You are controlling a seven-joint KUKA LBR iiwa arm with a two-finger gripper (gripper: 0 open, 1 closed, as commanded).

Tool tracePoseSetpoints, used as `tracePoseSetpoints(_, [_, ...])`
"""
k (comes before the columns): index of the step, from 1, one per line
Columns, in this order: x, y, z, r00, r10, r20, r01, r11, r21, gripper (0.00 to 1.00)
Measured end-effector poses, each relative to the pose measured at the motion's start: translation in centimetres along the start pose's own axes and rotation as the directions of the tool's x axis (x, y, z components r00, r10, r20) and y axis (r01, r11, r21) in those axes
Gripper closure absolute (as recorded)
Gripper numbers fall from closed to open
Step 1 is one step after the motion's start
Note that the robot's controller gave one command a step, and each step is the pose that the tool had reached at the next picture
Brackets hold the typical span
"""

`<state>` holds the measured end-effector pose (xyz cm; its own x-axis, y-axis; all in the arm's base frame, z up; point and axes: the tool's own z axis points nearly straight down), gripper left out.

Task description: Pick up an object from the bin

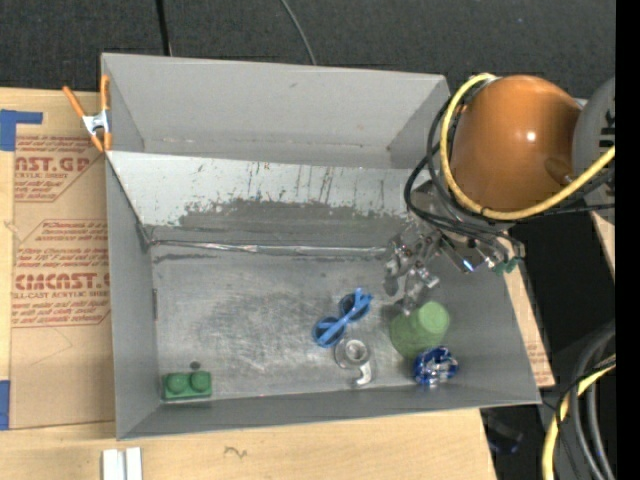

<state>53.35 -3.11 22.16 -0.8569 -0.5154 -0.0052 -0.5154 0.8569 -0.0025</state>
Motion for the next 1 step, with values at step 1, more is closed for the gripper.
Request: tracePoseSetpoints(1, [0.03, 0.09, 0.14, 1.000, -0.001, -0.002, 0.001, 1.000, -0.003, 0.00])
